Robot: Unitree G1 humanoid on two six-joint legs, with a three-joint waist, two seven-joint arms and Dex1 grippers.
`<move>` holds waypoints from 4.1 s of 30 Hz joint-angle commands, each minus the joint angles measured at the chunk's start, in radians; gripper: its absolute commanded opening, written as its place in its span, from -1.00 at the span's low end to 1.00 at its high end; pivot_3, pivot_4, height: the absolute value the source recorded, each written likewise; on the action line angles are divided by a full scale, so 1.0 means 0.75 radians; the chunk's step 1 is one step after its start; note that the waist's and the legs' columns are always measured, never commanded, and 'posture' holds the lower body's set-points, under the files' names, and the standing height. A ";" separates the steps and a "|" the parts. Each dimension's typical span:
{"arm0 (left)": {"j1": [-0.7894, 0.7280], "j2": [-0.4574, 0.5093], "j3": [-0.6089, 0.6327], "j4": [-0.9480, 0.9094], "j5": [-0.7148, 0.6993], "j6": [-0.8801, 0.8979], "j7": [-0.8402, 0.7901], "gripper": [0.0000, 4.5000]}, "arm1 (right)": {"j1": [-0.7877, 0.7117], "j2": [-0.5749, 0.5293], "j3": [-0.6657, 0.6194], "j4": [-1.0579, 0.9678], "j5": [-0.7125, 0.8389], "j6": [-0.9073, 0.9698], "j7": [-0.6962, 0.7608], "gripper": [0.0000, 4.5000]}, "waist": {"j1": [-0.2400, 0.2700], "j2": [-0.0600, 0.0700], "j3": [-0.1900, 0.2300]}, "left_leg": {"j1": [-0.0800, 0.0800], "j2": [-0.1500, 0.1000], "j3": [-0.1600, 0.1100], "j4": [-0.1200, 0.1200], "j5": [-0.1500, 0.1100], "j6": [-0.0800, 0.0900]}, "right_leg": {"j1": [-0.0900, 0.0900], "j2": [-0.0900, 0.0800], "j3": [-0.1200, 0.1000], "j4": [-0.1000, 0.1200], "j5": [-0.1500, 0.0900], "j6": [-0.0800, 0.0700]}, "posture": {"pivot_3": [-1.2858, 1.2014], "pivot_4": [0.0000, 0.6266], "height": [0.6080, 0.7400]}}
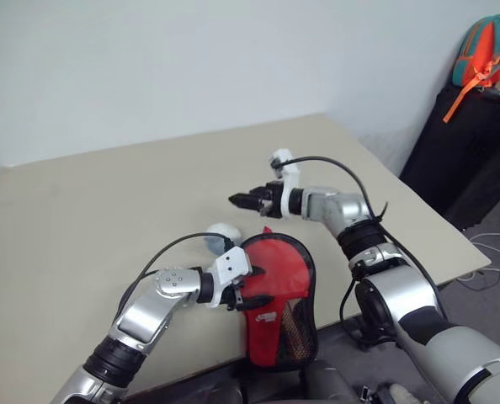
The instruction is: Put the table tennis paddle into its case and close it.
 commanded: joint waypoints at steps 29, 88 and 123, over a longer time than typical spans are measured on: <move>0.041 -0.031 -0.025 0.039 0.038 0.305 0.080 0.51 | -0.078 0.141 -0.118 0.200 -0.172 -0.095 -0.063 -0.93 | 0.004 0.000 -0.001 | 0.000 0.000 -0.003 0.003 0.000 0.000 | 0.001 0.000 -0.002 0.002 0.000 0.000 | 0.03 -1.00 1.00; 0.004 -0.022 -0.082 0.166 0.079 0.196 -0.019 0.51 | 1.479 -1.058 -0.325 -1.850 0.581 0.603 0.353 -1.00 | 0.043 -0.012 0.001 | 0.016 -0.002 -0.005 0.008 -0.015 -0.022 | 0.020 -0.009 -0.010 -0.025 -0.008 0.005 | 0.03 -1.00 1.00; 0.014 -0.071 -0.062 0.464 0.112 -0.004 -0.008 0.51 | 1.786 -1.199 -0.327 -1.917 0.751 0.344 0.506 -1.00 | 0.080 0.004 -0.020 | 0.010 0.021 -0.005 0.019 -0.045 -0.016 | 0.025 -0.053 -0.111 -0.082 -0.017 0.006 | 0.03 -1.00 1.00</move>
